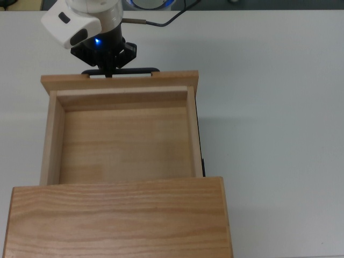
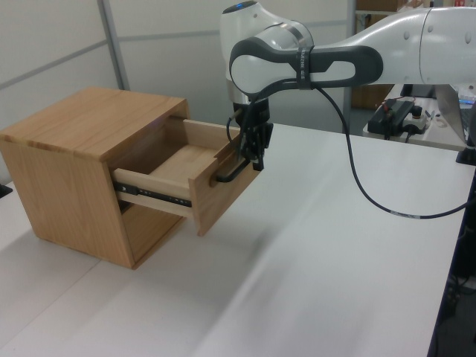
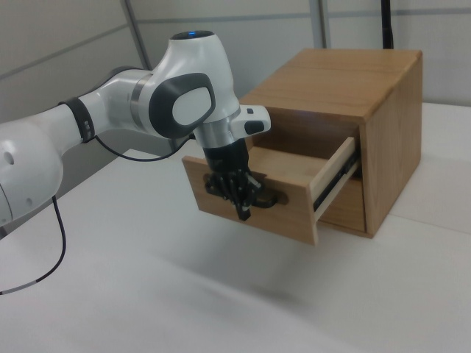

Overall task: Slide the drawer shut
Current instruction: 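Lower the gripper onto the drawer front beside the black handle, then push the drawer front with the gripper into the wooden cabinet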

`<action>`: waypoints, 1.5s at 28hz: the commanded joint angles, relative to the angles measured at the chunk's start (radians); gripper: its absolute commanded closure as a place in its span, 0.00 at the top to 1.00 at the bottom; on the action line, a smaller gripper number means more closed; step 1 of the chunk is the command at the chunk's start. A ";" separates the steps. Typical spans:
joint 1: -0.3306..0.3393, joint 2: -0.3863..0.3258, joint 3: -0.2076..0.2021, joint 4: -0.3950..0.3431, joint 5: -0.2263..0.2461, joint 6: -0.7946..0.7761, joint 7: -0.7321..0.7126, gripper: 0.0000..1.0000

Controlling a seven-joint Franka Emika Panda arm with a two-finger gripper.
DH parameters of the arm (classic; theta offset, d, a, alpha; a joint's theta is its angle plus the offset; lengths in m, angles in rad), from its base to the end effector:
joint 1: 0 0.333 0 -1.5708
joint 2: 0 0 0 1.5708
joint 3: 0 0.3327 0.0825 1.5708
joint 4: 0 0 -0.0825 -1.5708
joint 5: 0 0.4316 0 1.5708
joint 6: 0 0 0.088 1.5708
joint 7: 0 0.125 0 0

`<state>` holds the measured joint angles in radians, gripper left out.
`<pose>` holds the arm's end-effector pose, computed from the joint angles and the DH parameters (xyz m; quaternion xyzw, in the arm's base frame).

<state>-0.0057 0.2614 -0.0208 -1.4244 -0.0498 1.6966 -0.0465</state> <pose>0.6929 -0.0224 0.5417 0.9995 0.0134 0.0044 0.0276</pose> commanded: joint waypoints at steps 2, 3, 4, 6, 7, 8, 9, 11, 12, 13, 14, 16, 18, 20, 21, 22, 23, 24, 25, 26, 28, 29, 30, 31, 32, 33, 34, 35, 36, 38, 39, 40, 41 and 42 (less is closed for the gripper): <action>0.009 0.036 -0.002 0.012 0.028 0.144 -0.016 0.00; 0.009 0.053 -0.002 0.018 0.037 0.194 -0.016 0.00; 0.009 0.059 -0.001 0.018 0.042 0.219 -0.016 0.00; 0.009 0.073 0.004 0.019 0.047 0.271 -0.016 0.00; 0.009 0.081 0.007 0.019 0.050 0.299 -0.016 0.00; 0.009 0.096 0.012 0.019 0.051 0.360 -0.016 0.00; 0.009 0.104 0.016 0.019 0.051 0.397 -0.016 0.00; 0.007 0.119 0.024 0.019 0.053 0.469 -0.016 0.00; 0.007 0.127 0.027 0.019 0.053 0.504 -0.016 0.00; 0.007 0.134 0.028 0.018 0.053 0.541 -0.015 0.00; 0.007 0.156 0.028 0.019 0.057 0.611 -0.016 0.00; 0.007 0.174 0.032 0.019 0.059 0.682 -0.016 0.00; 0.007 0.191 0.039 0.019 0.059 0.754 -0.016 0.00; 0.007 0.220 0.047 0.019 0.058 0.854 -0.016 0.00; 0.007 0.228 0.047 0.019 0.058 0.886 -0.016 0.00; 0.007 0.234 0.047 0.019 0.058 0.915 -0.016 0.00; 0.007 0.243 0.047 0.019 0.059 0.945 -0.016 0.00; 0.007 0.255 0.053 0.019 0.058 0.997 -0.015 0.00; 0.007 0.262 0.058 0.019 0.059 1.015 -0.015 0.00; 0.007 0.265 0.059 0.019 0.058 1.031 -0.015 0.00; 0.007 0.279 0.061 0.019 0.058 1.054 -0.015 0.00; 0.007 0.282 0.062 0.019 0.058 1.060 -0.015 0.00; 0.007 0.283 0.062 0.019 0.058 1.071 -0.015 0.00; 0.007 0.285 0.062 0.019 0.058 1.080 -0.015 0.00; 0.007 0.285 0.062 0.019 0.058 1.091 -0.015 0.00; 0.007 0.288 0.064 0.019 0.058 1.101 -0.012 0.00; 0.007 0.294 0.064 0.019 0.058 1.121 -0.009 0.00; 0.007 0.295 0.064 0.019 0.058 1.129 -0.009 0.00; 0.007 0.298 0.064 0.019 0.058 1.138 -0.009 0.00; 0.009 0.311 0.064 0.021 0.058 1.161 -0.009 0.00; 0.009 0.317 0.065 0.021 0.058 1.192 -0.007 0.00; 0.009 0.320 0.065 0.021 0.058 1.207 -0.007 0.00; 0.009 0.326 0.065 0.021 0.058 1.222 -0.007 0.00; 0.009 0.331 0.068 0.021 0.058 1.236 -0.007 0.00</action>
<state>0.0005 0.5609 0.0387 -1.4240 -0.0147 2.8401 -0.0469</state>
